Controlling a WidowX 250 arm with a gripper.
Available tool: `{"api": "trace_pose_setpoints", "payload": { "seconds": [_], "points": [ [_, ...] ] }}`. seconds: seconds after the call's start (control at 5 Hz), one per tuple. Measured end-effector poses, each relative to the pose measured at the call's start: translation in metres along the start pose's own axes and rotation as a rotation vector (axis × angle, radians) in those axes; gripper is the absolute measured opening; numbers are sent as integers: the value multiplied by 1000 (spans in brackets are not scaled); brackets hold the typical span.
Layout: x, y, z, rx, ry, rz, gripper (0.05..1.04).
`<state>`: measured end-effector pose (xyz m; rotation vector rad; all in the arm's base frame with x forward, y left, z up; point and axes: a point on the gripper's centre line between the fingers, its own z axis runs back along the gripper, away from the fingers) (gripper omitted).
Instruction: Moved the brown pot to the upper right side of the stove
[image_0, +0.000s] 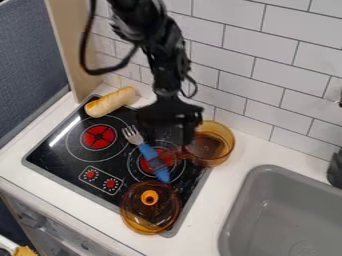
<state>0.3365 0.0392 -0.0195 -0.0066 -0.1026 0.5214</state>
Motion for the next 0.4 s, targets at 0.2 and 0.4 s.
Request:
{"api": "trace_pose_setpoints", "payload": {
  "seconds": [0.2, 0.4],
  "points": [
    [7, 7, 29, -39, -41, 22, 1005],
    [9, 22, 52, -58, -88, 35, 1001]
  ]
}}
